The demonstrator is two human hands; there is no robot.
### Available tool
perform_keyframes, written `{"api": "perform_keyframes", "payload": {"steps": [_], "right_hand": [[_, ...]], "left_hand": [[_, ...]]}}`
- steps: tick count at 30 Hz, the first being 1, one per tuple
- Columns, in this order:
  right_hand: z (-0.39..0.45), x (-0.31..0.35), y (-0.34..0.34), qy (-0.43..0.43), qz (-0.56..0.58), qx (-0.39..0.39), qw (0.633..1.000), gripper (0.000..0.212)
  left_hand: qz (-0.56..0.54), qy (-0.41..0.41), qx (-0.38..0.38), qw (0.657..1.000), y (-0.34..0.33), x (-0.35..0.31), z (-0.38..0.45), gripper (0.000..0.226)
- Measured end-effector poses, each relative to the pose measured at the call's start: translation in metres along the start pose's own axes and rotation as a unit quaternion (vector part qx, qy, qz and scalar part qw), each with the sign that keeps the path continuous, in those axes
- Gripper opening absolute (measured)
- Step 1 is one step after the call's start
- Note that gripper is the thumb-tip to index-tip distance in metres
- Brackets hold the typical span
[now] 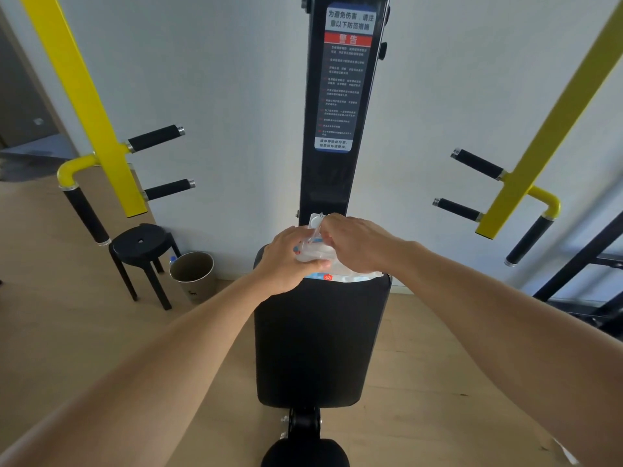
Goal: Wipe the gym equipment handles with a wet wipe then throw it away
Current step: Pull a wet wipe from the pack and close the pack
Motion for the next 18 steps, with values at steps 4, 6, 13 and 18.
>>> {"api": "perform_keyframes", "payload": {"steps": [4,6,13,18], "right_hand": [[0.005,0.0,0.0,-0.015,0.065,0.013,0.998,0.013],[0.008,-0.002,-0.002,-0.03,0.078,0.02,0.996,0.019],[0.01,0.002,-0.007,-0.036,0.107,0.049,0.992,0.014],[0.004,0.0,0.004,-0.054,0.165,0.071,0.982,0.031]], "left_hand": [[0.001,-0.001,-0.003,1.0,0.001,-0.002,-0.002,0.058],[0.0,-0.006,-0.006,1.0,0.001,-0.003,-0.002,0.057],[0.015,-0.019,-0.002,1.0,0.002,-0.002,-0.002,0.052],[0.016,-0.013,-0.003,1.0,0.0,0.0,-0.001,0.051]]}}
Point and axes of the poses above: each hand's wrist, its own z-axis towards the middle knuckle, its own y-axis out of the back of the hand, x = y × z, the point moved 3 cm from there along z, towards the middle knuckle, and after that the axes turned 3 degrees about z, right-handed, at the moved point
